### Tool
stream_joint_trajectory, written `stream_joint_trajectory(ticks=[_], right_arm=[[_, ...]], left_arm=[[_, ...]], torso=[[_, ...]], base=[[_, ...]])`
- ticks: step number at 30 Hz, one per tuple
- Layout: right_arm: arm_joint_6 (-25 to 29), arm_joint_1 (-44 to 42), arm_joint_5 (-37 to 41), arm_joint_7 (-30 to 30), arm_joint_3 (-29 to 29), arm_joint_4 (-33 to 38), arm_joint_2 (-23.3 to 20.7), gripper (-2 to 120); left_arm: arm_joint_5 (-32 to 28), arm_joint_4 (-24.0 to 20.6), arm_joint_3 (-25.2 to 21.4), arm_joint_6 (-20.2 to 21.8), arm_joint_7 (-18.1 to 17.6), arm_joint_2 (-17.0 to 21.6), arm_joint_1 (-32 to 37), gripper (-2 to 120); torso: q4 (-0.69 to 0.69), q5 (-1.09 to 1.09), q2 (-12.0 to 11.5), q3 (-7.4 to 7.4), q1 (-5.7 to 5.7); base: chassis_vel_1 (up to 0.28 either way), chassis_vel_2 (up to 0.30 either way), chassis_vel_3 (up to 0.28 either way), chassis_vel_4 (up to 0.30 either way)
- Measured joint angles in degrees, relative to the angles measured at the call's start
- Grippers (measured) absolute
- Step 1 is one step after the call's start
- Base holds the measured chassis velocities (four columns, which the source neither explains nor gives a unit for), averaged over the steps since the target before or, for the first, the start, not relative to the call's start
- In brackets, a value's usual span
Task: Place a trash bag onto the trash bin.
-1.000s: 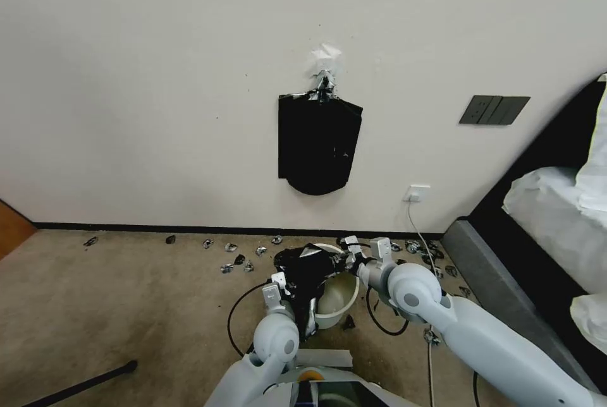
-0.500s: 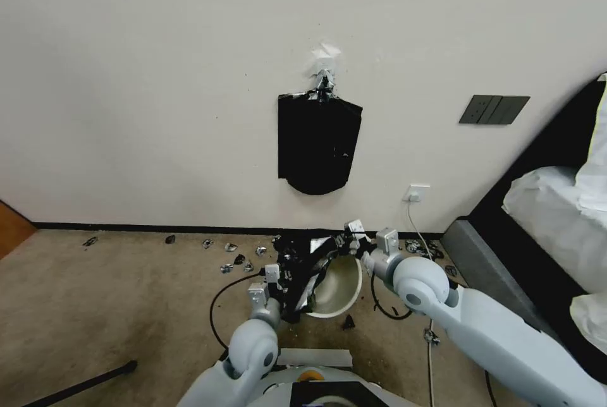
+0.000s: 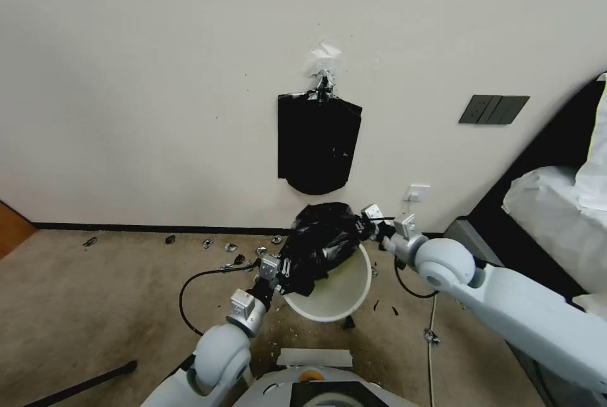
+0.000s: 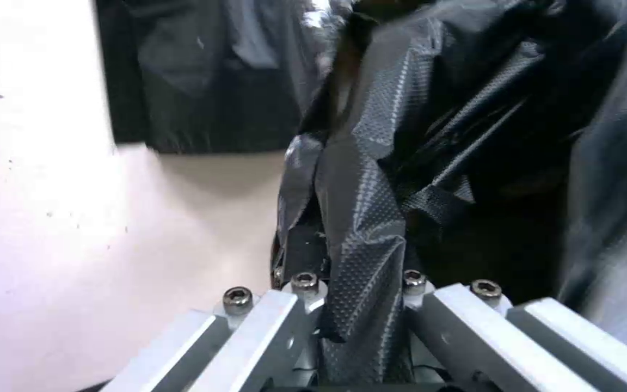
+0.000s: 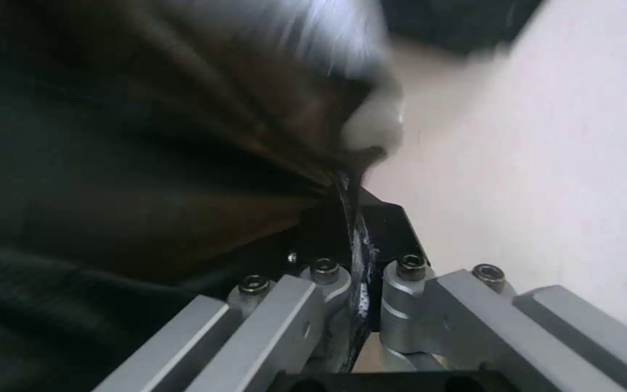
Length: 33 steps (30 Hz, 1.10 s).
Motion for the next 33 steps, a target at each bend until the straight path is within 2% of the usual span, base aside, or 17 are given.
stream_joint_trajectory(ticks=[1, 3, 6, 8, 13, 15, 17, 19, 20, 21, 23, 24, 26, 27, 29, 33], right_arm=[[0.00, 0.00, 0.00, 0.00, 0.00, 0.00, 0.00, 0], [0.79, -6.40, -4.63, -2.56, 3.75, 1.25, -2.28, 0], [1.03, -9.91, -7.10, -3.62, 5.04, 2.51, -2.39, 0], [1.17, -11.12, -8.15, -3.82, 5.30, 2.91, -1.85, 0], [1.67, -13.65, -8.64, -2.83, 5.47, 3.33, 2.21, 0], [2.35, -14.15, -6.00, -0.50, 5.62, 3.42, 5.36, 0], [2.55, -14.28, -5.10, 0.34, 5.76, 3.55, 6.22, 0], [5.04, -15.42, -2.78, 4.44, 6.62, 4.02, 9.82, 10], [6.15, -15.82, -2.58, 5.72, 6.94, 4.05, 10.88, 15], [6.15, -15.82, -2.58, 5.72, 6.94, 4.05, 10.88, 15], [8.97, -17.82, -2.50, 8.79, 8.76, 4.30, 13.12, 25], [8.97, -17.82, -2.50, 8.79, 8.76, 4.30, 13.12, 25], [9.66, -20.93, -3.60, 8.84, 11.61, 5.11, 14.11, 35], [9.66, -20.93, -3.60, 8.84, 11.61, 5.11, 14.11, 35], [9.32, -24.27, -4.30, 8.24, 15.14, 6.89, 14.51, 47], [9.08, -26.93, -5.42, 8.20, 18.68, 9.01, 15.11, 57]], left_arm=[[0.00, 0.00, 0.00, 0.00, 0.00, 0.00, 0.00, 2], [-5.69, 0.01, -1.15, -0.87, -1.65, -1.41, -0.30, 2], [-9.21, -0.06, -2.38, -0.83, -3.38, -2.43, -0.17, 2], [-10.67, -0.12, -3.03, -0.48, -4.28, -2.82, -0.07, 2], [-14.02, -1.00, -4.60, 1.41, -6.61, -3.05, 0.82, 2], [-14.74, -1.54, -4.87, 2.66, -7.27, -2.79, 1.57, 2], [-14.91, -1.62, -4.88, 3.07, -7.48, -2.75, 1.76, 2], [-15.75, -1.75, -5.00, 5.40, -8.89, -2.70, 2.09, 2], [-16.21, -1.73, -5.05, 6.36, -9.32, -2.70, 2.09, 2], [-16.21, -1.73, -5.05, 6.36, -9.32, -2.70, 2.09, 2], [-17.59, -1.63, -5.47, 8.18, -10.31, -2.44, 2.04, 2], [-17.59, -1.63, -5.47, 8.18, -10.31, -2.44, 2.04, 2], [-18.79, -1.63, -6.13, 9.38, -11.27, -1.90, 1.93, 2], [-18.79, -1.63, -6.13, 9.38, -11.27, -1.90, 1.93, 2], [-20.10, -1.61, -6.92, 10.39, -12.20, -1.35, 1.64, 2], [-21.84, -1.49, -7.92, 11.47, -13.06, -1.07, 1.39, 2]], torso=[[0.00, 0.00, 0.00, 0.00, 0.00], [-0.02, -0.06, 0.00, 0.00, 0.00], [0.00, 0.00, 0.01, 0.00, 0.00], [0.02, -0.05, 0.00, 0.00, 0.00], [0.02, -0.01, 0.00, 0.00, 0.00], [0.02, -0.02, 0.01, 0.00, 0.00], [0.02, 0.00, 0.00, 0.00, 0.00], [0.02, -0.02, 0.00, 0.00, 0.00], [0.02, -0.02, 0.00, 0.00, 0.00], [0.02, -0.02, 0.00, 0.00, 0.00], [0.01, -0.03, 0.00, 0.00, 0.00], [0.01, -0.03, 0.00, 0.00, 0.00], [0.01, -0.01, 0.00, 0.00, 0.00], [0.01, -0.01, 0.00, 0.00, 0.00], [0.00, -0.03, 0.00, 0.00, 0.00], [0.02, -0.02, 0.00, 0.00, 0.00]], base=[[0.000, 0.000, 0.000, 0.000], [0.000, 0.000, 0.000, 0.000], [0.000, 0.000, 0.000, 0.000], [0.000, 0.000, 0.000, 0.000], [0.000, 0.000, 0.000, 0.000], [0.000, 0.000, 0.000, 0.000], [0.000, 0.000, 0.000, 0.000], [0.000, 0.000, 0.000, 0.000], [0.000, 0.000, 0.000, 0.000], [0.000, 0.000, 0.000, 0.000], [0.000, 0.000, 0.000, 0.000], [0.000, 0.000, 0.000, 0.000], [0.000, 0.000, 0.000, 0.000], [0.000, 0.000, 0.000, 0.000], [0.000, 0.000, 0.000, 0.000], [0.000, 0.000, 0.000, 0.000]])
